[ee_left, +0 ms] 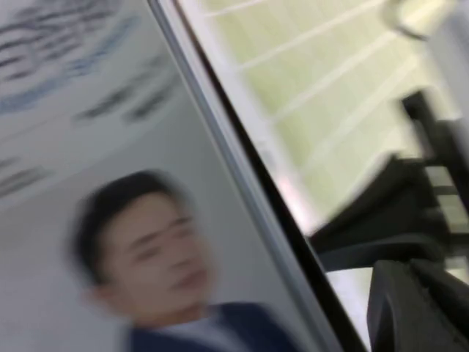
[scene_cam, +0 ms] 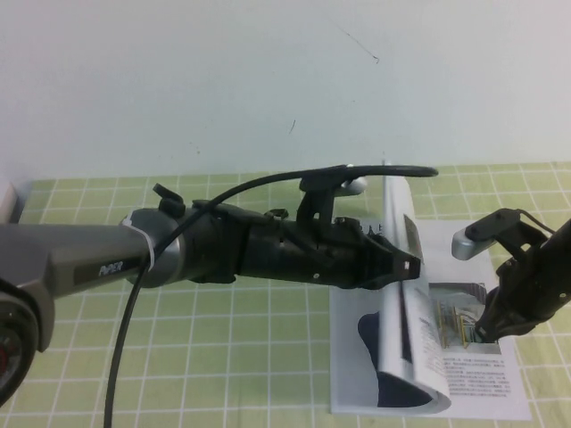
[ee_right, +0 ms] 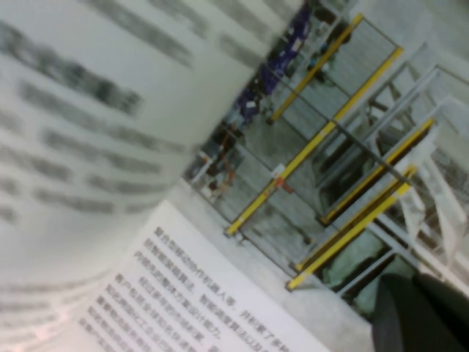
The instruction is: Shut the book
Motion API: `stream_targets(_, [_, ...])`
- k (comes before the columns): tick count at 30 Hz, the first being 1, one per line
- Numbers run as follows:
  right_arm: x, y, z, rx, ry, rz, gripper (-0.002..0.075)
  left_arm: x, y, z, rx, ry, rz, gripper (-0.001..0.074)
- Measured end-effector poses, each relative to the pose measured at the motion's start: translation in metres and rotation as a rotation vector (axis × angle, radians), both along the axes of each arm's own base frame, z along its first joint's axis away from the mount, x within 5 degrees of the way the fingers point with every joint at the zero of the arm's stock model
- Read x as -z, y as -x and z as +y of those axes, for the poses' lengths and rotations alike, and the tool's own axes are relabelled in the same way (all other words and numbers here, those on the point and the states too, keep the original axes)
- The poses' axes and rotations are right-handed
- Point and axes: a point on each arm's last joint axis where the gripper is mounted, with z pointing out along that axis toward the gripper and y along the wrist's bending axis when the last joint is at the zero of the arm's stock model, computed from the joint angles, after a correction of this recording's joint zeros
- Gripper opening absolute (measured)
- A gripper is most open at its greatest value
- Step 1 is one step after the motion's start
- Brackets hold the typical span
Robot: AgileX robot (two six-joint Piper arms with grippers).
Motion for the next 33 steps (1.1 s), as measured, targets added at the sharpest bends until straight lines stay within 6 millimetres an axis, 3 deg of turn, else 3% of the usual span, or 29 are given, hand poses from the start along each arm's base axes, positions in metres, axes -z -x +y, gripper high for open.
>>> stream_targets(9, [-0.002, 0.001, -0.003, -0.059, 0.069, -0.018, -0.0003, -0.062, 0.011, -0.020, 0.331, 0.282, -0.065, -0.0004])
stream_targets(14, [-0.018, 0.006, -0.026, -0.131, 0.326, -0.024, -0.0003, -0.106, 0.008, -0.008, 0.354, 0.214, -0.203, -0.0004])
stream_targets(19, [-0.076, 0.005, -0.046, -0.053, 0.486, -0.163, -0.0003, -0.150, 0.005, 0.032, 0.249, -0.076, -0.351, -0.0004])
stream_targets(24, [-0.139, 0.021, -0.054, 0.045, 0.494, -0.352, -0.0003, -0.186, 0.002, 0.085, 0.026, -0.269, -0.446, -0.0004])
stream_targets(29, [-0.203, 0.060, -0.060, 0.197, 0.422, -0.535, -0.0003, -0.228, 0.018, 0.146, -0.186, -0.389, -0.513, -0.0004])
stream_targets(33, [-0.231, 0.099, -0.062, 0.257, 0.330, -0.646, -0.0003, -0.251, 0.046, 0.186, -0.351, -0.440, -0.561, -0.0004])
